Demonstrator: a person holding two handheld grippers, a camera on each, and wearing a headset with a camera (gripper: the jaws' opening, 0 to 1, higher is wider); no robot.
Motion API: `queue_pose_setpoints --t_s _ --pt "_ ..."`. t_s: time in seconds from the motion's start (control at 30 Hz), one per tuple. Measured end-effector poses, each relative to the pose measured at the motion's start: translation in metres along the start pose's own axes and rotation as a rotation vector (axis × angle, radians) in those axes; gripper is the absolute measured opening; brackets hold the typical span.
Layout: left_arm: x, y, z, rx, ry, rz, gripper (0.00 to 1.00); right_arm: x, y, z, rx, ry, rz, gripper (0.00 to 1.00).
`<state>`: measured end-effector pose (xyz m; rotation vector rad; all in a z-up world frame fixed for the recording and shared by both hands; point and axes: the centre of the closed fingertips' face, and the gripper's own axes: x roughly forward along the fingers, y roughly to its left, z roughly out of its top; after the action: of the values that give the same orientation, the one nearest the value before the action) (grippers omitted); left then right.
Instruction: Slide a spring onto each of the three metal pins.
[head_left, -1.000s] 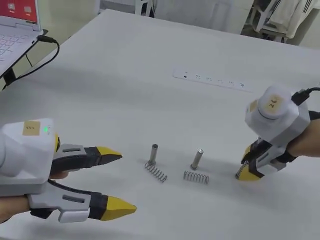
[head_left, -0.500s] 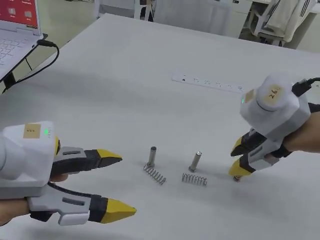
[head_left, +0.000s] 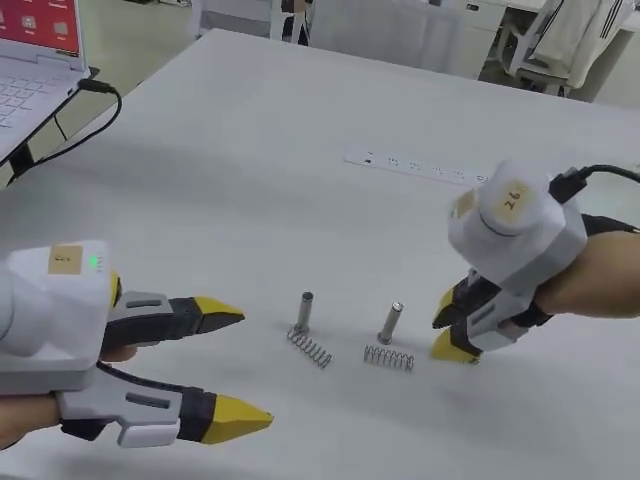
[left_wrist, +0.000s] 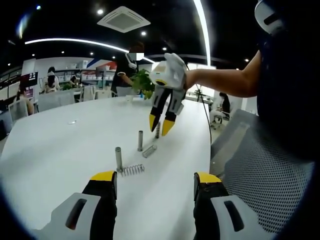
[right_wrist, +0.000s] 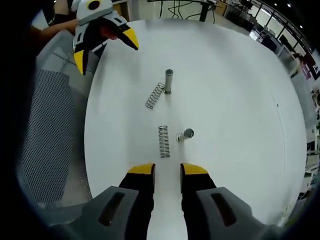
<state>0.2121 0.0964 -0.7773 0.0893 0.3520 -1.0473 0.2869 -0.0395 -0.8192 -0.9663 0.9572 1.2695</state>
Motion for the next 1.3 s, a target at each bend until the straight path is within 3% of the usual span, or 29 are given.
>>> queue_pose_setpoints --t_s 0.23,0.73,1.3 --pt "0.0 0.001 0.0 -0.001 -0.001 -0.001 0.57 0.016 0.004 0.006 -0.026 0.013 0.023 0.16" --pt "-0.001 0.002 -0.003 -0.01 -0.002 0.0 0.55 0.039 0.003 0.001 -0.047 0.051 0.031 0.12" --pt "-0.002 0.001 -0.003 -0.008 0.006 0.0 0.55 0.044 0.005 -0.001 -0.077 0.065 0.024 0.08"
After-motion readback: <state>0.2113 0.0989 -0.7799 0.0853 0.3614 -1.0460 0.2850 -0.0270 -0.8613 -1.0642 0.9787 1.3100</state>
